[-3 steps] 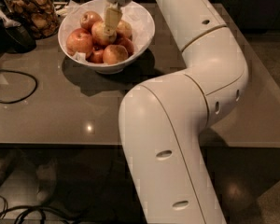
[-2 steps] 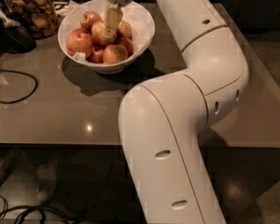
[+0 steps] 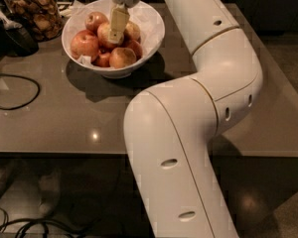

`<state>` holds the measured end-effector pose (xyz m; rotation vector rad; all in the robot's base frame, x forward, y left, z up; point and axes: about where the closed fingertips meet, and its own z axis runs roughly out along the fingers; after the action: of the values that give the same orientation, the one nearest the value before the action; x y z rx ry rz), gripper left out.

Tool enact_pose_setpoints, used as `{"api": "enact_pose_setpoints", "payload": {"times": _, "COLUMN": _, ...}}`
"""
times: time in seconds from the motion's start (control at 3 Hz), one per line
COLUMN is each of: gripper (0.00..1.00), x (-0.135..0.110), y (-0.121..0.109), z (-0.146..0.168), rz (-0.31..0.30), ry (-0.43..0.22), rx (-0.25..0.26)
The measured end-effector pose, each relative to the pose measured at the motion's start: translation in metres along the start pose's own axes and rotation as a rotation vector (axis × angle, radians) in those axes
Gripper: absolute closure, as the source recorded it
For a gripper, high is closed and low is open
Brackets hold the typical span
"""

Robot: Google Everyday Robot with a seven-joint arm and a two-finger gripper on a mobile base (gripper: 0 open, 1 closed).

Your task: Pick apple from white bowl

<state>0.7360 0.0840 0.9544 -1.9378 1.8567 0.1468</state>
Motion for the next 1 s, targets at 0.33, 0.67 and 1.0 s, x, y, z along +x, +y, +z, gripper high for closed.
{"api": "enact_pose_setpoints", "payload": {"times": 0.33, "gripper": 0.32, "x": -0.006, "y": 0.001, "z": 0.002, "rz": -0.013, "ry": -0.002, "rx": -0.005}}
{"api": "enact_pose_setpoints", "payload": {"times": 0.67, "gripper": 0.32, "x": -0.012, "y": 0.002, "z": 0.007, "rz": -0.025, "ry": -0.003, "rx": -0.013}}
{"api": "enact_pose_setpoints", "payload": {"times": 1.0, "gripper": 0.32, "x": -0.016, "y": 0.002, "z": 0.012, "rz": -0.036, "ry": -0.002, "rx": -0.021}}
